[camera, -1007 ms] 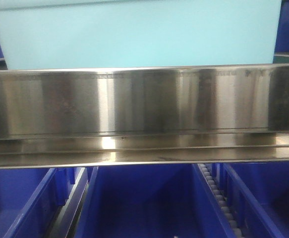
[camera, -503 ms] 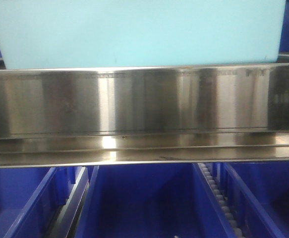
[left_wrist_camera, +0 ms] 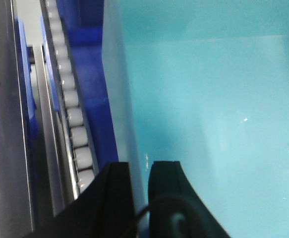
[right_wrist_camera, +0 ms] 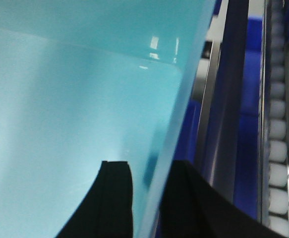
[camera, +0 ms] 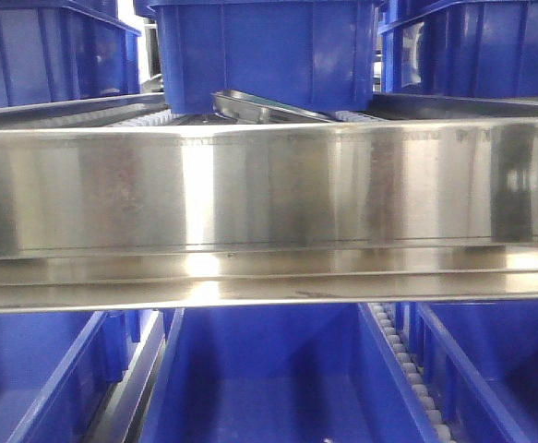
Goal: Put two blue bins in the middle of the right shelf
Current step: 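Lift the teal bin up off the upper shelf with both grippers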
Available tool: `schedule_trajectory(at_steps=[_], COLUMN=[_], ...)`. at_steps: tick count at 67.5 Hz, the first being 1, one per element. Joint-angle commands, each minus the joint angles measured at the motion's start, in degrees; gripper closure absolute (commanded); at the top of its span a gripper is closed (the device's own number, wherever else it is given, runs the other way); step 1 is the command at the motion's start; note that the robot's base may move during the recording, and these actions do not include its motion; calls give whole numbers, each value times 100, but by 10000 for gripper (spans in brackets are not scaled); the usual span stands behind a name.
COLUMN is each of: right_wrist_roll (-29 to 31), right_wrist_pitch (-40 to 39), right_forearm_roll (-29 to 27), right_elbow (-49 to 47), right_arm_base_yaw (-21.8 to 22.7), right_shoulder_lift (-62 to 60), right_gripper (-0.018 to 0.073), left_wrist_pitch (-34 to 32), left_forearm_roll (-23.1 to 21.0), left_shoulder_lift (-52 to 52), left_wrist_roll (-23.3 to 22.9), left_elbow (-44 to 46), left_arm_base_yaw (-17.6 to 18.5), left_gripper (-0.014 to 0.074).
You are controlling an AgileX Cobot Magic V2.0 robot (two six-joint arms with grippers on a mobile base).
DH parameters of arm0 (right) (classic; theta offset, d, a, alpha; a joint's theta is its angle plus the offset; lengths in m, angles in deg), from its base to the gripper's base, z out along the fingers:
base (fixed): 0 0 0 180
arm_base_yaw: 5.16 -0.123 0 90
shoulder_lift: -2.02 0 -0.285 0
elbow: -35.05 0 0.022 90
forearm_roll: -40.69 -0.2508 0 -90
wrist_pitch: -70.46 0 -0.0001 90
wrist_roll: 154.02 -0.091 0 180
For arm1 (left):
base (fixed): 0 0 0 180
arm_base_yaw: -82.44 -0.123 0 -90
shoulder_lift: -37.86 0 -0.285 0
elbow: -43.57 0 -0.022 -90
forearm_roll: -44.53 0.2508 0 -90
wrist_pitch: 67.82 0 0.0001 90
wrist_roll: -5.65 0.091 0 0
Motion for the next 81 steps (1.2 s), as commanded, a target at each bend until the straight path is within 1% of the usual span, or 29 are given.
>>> schedule_trajectory(at_steps=[1, 9, 28, 39, 81], right_wrist_roll=[-18, -18, -18, -18, -18], right_wrist_pitch=[-5, 38, 56, -37, -124], right_forearm_roll=[240, 211, 211, 211, 211], right_elbow=[-291, -470, -467, -467, -467], right_arm_base_yaw=[46, 46, 46, 46, 46], right_shoulder_lift=[-40, -54, -54, -54, -54], right_gripper=[711, 711, 711, 711, 711], left_wrist_pitch=[-8, -37, -37, -162, -1527], left_forearm_roll=[-336, -390, -390, -390, -390], left_shoulder_lift=[247, 302, 281, 281, 281], left_wrist_roll=[44, 44, 44, 44, 44], left_elbow=[202, 223, 223, 223, 223], left_arm_base_yaw=[-4, -4, -4, -4, -4], left_gripper=[707, 707, 707, 707, 707])
